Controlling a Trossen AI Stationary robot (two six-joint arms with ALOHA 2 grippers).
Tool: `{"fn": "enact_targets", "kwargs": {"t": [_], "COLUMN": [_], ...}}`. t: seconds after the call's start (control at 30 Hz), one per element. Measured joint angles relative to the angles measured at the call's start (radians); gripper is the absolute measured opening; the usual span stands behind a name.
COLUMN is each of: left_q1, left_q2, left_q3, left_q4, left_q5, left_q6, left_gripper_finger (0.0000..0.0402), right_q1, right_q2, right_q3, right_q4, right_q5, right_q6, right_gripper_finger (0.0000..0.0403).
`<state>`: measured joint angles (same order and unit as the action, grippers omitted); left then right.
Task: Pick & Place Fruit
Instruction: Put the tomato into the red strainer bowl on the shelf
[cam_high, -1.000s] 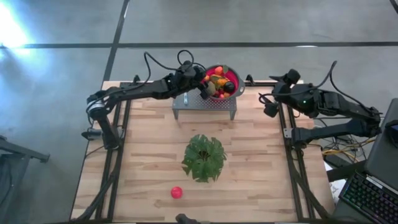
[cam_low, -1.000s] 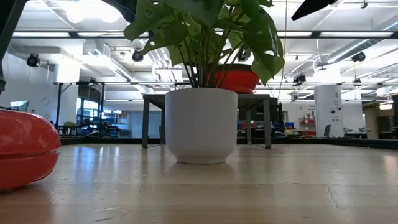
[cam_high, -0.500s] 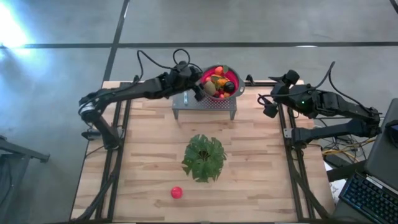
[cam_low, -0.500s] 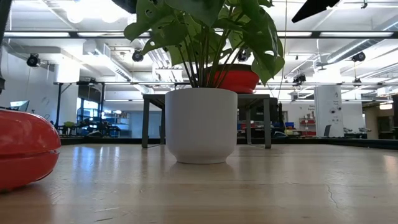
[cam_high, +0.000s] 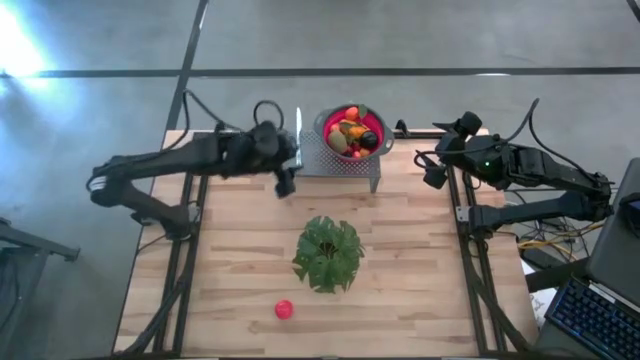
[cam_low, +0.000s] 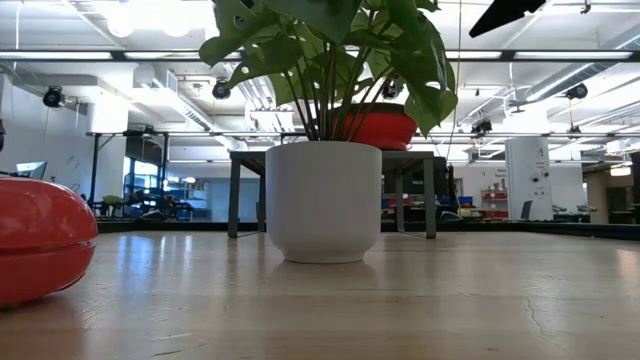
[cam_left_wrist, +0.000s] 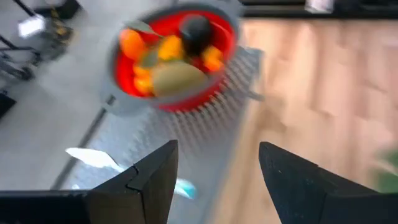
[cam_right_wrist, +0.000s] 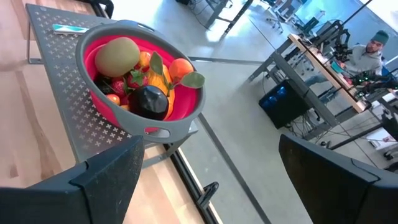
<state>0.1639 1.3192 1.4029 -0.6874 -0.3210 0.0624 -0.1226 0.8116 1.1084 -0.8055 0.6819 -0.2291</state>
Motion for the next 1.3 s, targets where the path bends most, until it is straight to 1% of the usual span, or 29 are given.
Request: {"fn": "enact_targets", "kwargs": {"t": [0.1,0.17,0.3,0.43,0.53,0.67,0.77,0.83,0.97,1.17,1.23,1.3], "left_q1": [-0.109,-0.201,-0.403,-0.606,-0.734,-0.852,-0.892,-0.894,-0.868,-0.824,-0.823,-0.824], "left_q2": [-0.036,-0.047,-0.046,-0.028,0.000,0.071,0.142,0.185,0.255,0.316,0.334,0.349], "left_q3": [0.000,0.000,0.000,0.000,0.000,0.000,-0.001,-0.001,0.000,0.000,0.000,0.000], "left_q4": [-0.101,-0.163,-0.229,-0.234,-0.232,-0.229,-0.215,-0.199,-0.201,-0.203,-0.203,-0.202], "left_q5": [-0.046,-0.089,-0.177,-0.274,-0.338,-0.353,-0.348,-0.323,-0.179,0.024,0.059,0.063], "left_q6": [-0.081,-0.145,-0.290,-0.396,-0.467,-0.531,-0.571,-0.614,-0.692,-0.751,-0.753,-0.755], "left_gripper_finger": [0.0229,0.0229,0.0229,0.0229,0.0229,0.0229,0.0230,0.0230,0.0247,0.0301,0.0309,0.0311], "right_q1": [0.000,0.000,0.000,0.000,-0.001,-0.001,-0.001,-0.001,-0.001,-0.001,-0.001,-0.001], "right_q2": [0.000,0.000,0.000,0.000,0.000,0.000,0.000,0.000,0.000,0.000,0.000,0.000], "right_q3": [0.000,0.000,0.000,0.000,0.000,0.000,0.000,0.000,0.000,0.000,0.000,0.000], "right_q4": [0.001,0.002,0.002,0.004,0.004,0.006,0.017,0.024,0.029,0.028,0.028,0.027], "right_q5": [0.000,0.000,0.000,0.000,0.000,0.000,0.000,0.000,0.000,0.000,0.000,0.000], "right_q6": [0.000,0.001,0.010,0.017,0.020,0.021,0.031,0.036,0.043,0.072,0.072,0.072], "right_gripper_finger": [0.0368,0.0368,0.0368,0.0368,0.0368,0.0368,0.0368,0.0368,0.0368,0.0368,0.0368,0.0368]}}
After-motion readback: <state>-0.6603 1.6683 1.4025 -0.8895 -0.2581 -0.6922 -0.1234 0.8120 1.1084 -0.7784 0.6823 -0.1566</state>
